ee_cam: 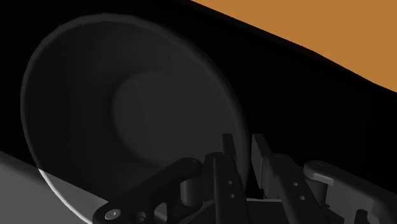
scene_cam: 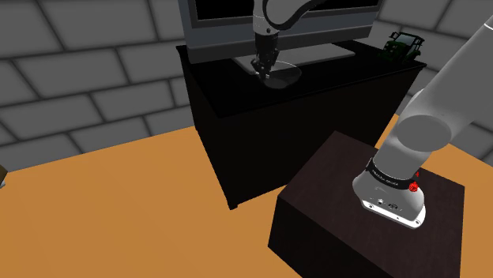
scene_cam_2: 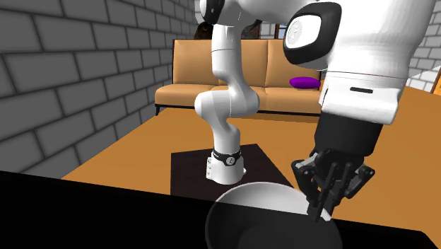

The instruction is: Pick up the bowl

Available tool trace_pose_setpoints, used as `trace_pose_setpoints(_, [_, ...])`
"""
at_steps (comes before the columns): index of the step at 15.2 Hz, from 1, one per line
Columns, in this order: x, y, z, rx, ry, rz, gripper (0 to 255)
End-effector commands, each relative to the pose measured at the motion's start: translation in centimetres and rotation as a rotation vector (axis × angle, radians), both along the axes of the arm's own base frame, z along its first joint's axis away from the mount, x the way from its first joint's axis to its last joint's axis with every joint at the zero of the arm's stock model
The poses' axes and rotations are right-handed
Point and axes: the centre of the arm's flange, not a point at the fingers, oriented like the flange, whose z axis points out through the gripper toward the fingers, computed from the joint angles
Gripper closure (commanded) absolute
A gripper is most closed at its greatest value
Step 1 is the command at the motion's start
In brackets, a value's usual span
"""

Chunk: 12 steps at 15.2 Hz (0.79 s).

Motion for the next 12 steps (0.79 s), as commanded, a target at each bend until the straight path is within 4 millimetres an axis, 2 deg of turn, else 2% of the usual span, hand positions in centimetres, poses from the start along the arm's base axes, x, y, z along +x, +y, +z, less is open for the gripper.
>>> trace_pose_setpoints(1, [-0.1, 0.1, 1.1, 0.000, 0.000, 0.000, 255])
trace_pose_setpoints(11, [-0.1, 0.1, 6.4, 0.000, 0.000, 0.000, 255])
trace_pose_setpoints(12, [-0.1, 0.1, 6.5, 0.000, 0.000, 0.000, 255])
